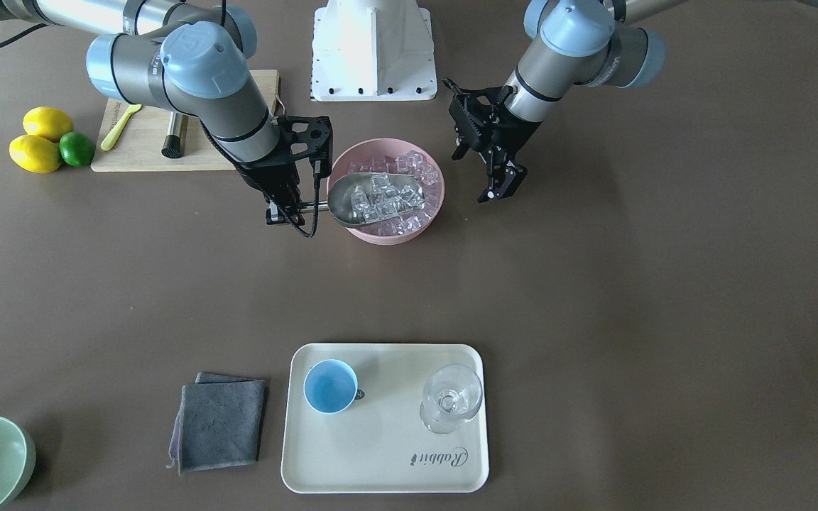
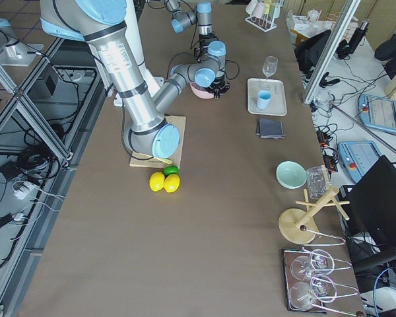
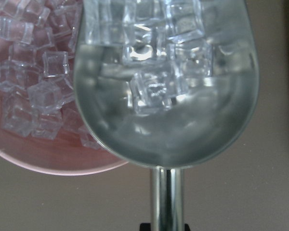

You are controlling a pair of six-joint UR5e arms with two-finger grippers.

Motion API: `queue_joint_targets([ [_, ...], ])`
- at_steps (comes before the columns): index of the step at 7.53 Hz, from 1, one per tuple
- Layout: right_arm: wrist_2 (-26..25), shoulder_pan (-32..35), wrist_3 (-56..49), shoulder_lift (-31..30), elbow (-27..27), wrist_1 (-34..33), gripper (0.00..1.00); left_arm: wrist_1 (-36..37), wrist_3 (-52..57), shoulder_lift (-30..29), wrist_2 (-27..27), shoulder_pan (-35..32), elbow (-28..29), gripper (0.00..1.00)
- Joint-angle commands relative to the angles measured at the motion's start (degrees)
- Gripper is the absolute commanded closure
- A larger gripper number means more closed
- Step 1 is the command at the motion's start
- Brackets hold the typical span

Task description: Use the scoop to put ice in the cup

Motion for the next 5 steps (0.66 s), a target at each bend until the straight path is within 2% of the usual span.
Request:
queue_joint_targets([
  [1,0.0,1.58,12.02,-0.17,0.26,0.85,1.0,7.81,-0.08,0.06,-7.65,-4.65,-1.06,0.02],
  [2,0.0,2.28,17.03,-0.17,0.44,0.85,1.0,10.02,0.0,0.06,-8.72,-6.76,-1.5,0.02],
  [3,-0.17,2.73,25.6,-0.26,0.35,0.59,1.0,15.17,0.0,0.06,-9.34,-9.13,-2.2,0.02],
  [5,-0.35,3.95,37.85,-0.52,-0.09,-0.11,1.0,30.28,0.0,0.06,-9.96,-10.64,-4.05,0.02],
])
